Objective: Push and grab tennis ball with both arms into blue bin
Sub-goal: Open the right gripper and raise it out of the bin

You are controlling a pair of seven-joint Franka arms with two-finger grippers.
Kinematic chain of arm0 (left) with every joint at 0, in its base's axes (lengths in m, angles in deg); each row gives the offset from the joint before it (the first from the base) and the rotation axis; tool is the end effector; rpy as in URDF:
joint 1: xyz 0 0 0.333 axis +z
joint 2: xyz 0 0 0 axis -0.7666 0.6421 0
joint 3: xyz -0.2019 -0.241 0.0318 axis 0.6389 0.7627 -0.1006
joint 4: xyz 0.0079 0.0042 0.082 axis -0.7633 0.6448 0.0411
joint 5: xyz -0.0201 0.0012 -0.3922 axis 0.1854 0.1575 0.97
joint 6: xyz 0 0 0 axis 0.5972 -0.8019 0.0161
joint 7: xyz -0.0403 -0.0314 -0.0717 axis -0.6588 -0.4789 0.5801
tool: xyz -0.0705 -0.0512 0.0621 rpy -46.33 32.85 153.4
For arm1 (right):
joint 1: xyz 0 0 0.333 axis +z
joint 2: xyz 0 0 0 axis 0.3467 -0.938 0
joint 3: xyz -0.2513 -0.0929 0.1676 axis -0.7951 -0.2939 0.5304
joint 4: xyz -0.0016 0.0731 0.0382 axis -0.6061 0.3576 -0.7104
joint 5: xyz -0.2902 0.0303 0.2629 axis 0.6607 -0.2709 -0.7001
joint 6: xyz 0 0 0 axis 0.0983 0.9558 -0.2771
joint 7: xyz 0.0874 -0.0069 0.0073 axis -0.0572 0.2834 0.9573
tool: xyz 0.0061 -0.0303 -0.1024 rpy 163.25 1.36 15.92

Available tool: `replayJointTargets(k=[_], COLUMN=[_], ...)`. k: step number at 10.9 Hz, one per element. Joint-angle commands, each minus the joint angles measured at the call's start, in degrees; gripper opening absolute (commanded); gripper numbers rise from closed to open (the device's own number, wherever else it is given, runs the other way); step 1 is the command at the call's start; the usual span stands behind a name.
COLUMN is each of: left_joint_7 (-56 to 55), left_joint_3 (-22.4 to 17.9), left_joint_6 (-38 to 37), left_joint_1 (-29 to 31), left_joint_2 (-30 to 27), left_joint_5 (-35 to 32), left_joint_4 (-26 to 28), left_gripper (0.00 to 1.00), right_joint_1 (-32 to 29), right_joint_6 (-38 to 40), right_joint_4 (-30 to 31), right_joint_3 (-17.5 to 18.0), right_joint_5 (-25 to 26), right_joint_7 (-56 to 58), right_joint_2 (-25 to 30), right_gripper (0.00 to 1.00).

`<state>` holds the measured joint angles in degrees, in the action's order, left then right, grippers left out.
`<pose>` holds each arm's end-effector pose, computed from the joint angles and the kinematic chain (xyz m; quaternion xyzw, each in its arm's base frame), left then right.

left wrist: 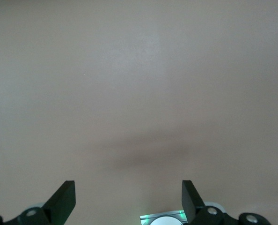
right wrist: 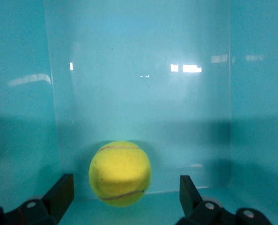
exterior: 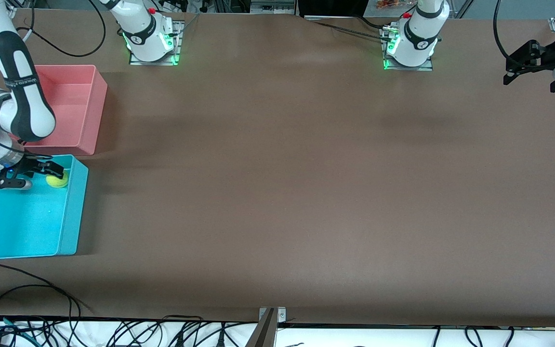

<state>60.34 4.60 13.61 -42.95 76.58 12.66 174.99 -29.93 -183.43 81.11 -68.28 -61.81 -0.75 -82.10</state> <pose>0.4981 -0.0016 0.6576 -0.9951 0.0927 0.0303 0.0127 0.5704 -0.2152 0.2495 0.9983 0.0033 0.0286 0.0510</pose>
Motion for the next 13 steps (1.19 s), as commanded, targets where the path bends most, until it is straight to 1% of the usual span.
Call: replayJointTargets(k=[1, 3, 6, 7, 8, 10, 11, 13], left_joint_7=[-1.5, -1.4, -0.8, -0.7, -0.7, -0.7, -0.7, -0.8], left_joint_3=[0.1, 0.1, 0.1, 0.1, 0.1, 0.1, 0.1, 0.1], left_joint_6=[0.0, -0.1, -0.1, -0.1, -0.1, -0.1, -0.1, -0.1], left_joint_1=[-0.2, -0.2, -0.4, -0.4, -0.3, -0.3, -0.3, -0.3], left_joint_2=[0.2, 0.2, 0.3, 0.4, 0.6, 0.6, 0.6, 0.6], left_joint_5=[-0.8, -0.9, -0.9, -0.9, -0.9, -0.9, -0.9, -0.9], left_joint_4=[-0.4, -0.4, -0.4, -0.4, -0.4, -0.4, -0.4, -0.4], left_gripper=[1.0, 1.0, 1.0, 1.0, 1.0, 1.0, 1.0, 1.0], right_joint_1=[-0.6, -0.6, -0.6, -0.6, -0.5, -0.4, 0.8, 7.4], right_joint_6=[17.3, 28.9, 49.1, 54.7, 57.3, 59.7, 60.3, 59.8], right_joint_4=[-10.8, -18.6, -30.9, -34.2, -35.6, -35.2, -34.7, -30.3], right_joint_3=[0.4, 0.3, 0.1, 0.4, 0.7, 1.3, 1.1, -1.2], right_joint_5=[-1.1, -1.1, -1.1, -1.1, -1.1, -2.3, -2.2, -1.5], right_joint_7=[0.8, 0.7, 0.6, 0.4, 0.4, -0.2, -2.5, -9.8], right_joint_2=[2.3, 2.3, 3.4, 4.4, 6.0, 11.2, 13.2, 19.6], right_gripper=[1.0, 1.0, 1.0, 1.0, 1.0, 1.0, 1.0, 1.0])
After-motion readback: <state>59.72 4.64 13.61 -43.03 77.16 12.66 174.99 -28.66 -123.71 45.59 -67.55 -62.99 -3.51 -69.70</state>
